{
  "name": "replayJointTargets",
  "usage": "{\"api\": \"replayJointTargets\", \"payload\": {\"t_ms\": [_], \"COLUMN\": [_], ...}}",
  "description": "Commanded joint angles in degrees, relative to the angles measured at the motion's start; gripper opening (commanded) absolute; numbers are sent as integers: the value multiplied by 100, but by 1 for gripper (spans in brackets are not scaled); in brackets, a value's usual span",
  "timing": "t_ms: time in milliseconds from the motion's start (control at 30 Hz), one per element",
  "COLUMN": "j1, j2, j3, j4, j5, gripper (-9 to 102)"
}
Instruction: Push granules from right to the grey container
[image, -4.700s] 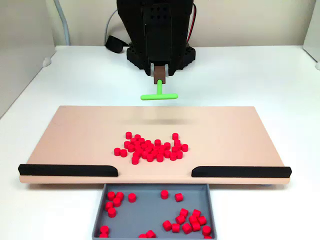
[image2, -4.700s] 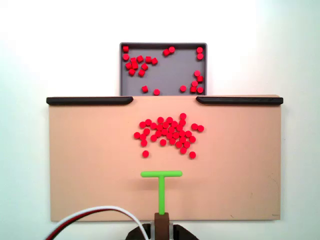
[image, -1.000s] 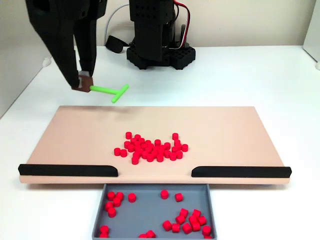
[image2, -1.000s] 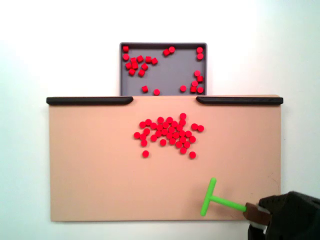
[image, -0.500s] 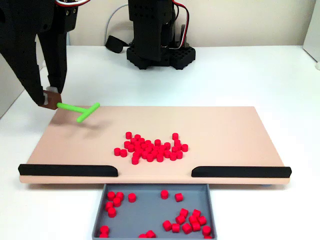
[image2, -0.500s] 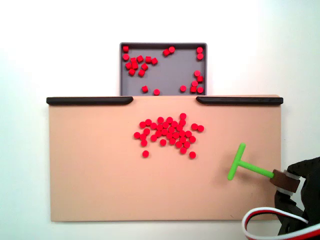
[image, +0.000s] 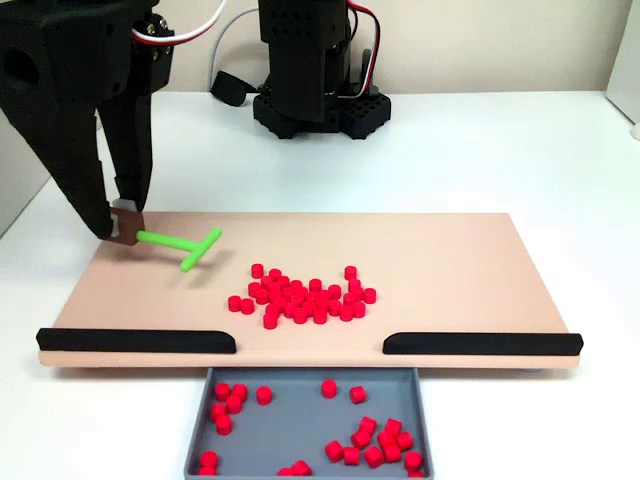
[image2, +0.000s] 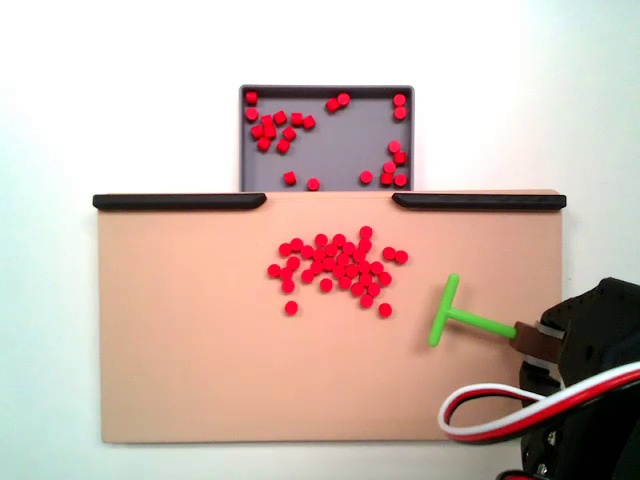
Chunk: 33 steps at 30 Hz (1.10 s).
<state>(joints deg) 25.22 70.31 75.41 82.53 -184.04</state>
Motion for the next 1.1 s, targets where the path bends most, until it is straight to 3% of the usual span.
{"api": "replayJointTargets", "payload": {"t_ms": [0,1067], "j1": [9,-334], "j2": [-62,-923], "j3": [-352,-1195], "j4": [-35,-35], "j5": [-2347,-2074], "gripper": [0,0]}}
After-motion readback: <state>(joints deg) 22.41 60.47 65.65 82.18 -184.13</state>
